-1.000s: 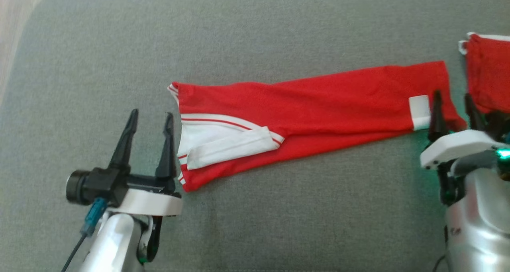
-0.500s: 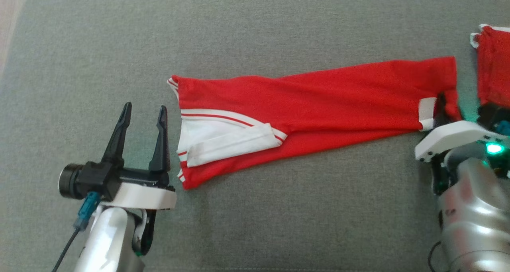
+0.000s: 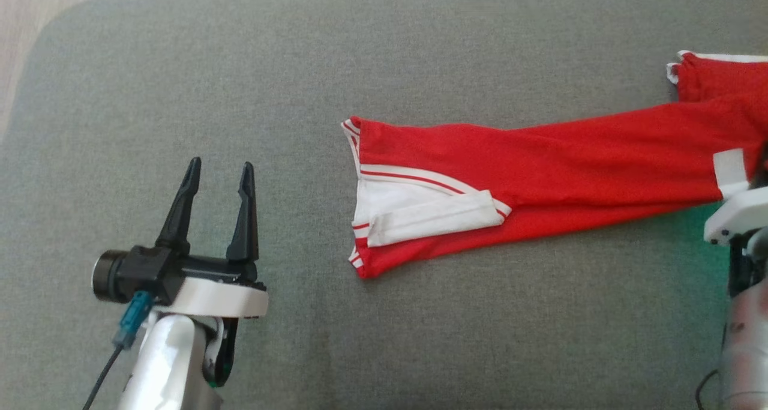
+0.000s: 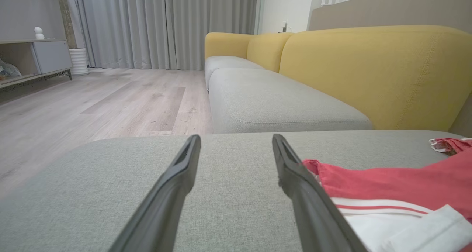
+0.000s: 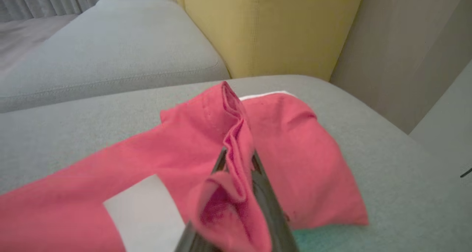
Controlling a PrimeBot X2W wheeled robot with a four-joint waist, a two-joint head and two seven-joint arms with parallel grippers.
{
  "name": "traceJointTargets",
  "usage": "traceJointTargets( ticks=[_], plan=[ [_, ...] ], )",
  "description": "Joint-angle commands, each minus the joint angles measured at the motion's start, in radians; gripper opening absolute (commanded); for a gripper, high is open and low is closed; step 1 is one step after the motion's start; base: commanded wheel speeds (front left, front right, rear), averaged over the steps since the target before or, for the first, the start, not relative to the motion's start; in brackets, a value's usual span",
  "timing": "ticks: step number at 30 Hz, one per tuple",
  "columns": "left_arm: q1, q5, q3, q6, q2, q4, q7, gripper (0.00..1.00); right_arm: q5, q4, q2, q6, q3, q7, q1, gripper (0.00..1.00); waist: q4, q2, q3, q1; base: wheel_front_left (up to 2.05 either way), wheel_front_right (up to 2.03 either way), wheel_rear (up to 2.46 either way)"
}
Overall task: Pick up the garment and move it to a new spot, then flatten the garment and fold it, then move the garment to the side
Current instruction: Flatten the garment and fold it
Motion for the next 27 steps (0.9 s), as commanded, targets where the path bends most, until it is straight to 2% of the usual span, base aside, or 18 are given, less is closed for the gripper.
traceJointTargets(
  ticks=[1, 3, 8, 18, 23, 27],
  plan=[
    [-0.009, 0.011, 0.048, -0.004, 0.005, -0.024, -0.005, 1.00, -0.007, -0.051, 0.001, -0.001, 0.024, 0.005, -0.017, 0.00, -0.001, 0.0000, -0.013, 0.0000, 0.00, 0.00, 0.00],
    [-0.004, 0.013, 0.051, -0.006, 0.000, -0.021, -0.005, 1.00, -0.001, -0.086, 0.011, -0.001, 0.037, 0.018, -0.013, 0.00, 0.000, 0.0000, -0.026, 0.0000, 0.00, 0.00, 0.00],
    [0.011, 0.020, 0.056, -0.011, -0.014, -0.016, -0.005, 1.00, 0.083, -0.195, 0.049, -0.001, 0.186, 0.065, 0.002, 0.00, 0.014, 0.0000, -0.066, 0.0000, 0.00, 0.00, 0.00],
    [0.017, 0.029, 0.061, -0.018, -0.026, -0.013, -0.005, 1.00, 0.413, -0.396, 0.054, -0.001, 0.705, 0.165, 0.066, 0.00, 0.076, 0.0000, -0.093, 0.0000, 0.00, 0.00, 0.00],
    [0.012, 0.032, 0.056, -0.024, -0.030, -0.009, -0.005, 1.00, 0.471, -0.417, 0.055, -0.001, 0.908, 0.176, 0.096, 0.00, 0.111, 0.0000, -0.082, 0.0000, 0.00, 0.00, 0.00],
    [0.002, 0.031, 0.052, -0.028, -0.033, -0.006, -0.005, 1.00, 0.488, -0.381, 0.055, -0.001, 0.985, 0.156, 0.104, 0.00, 0.137, 0.0000, -0.069, 0.0000, 0.00, 0.00, 0.00]
  ],
)
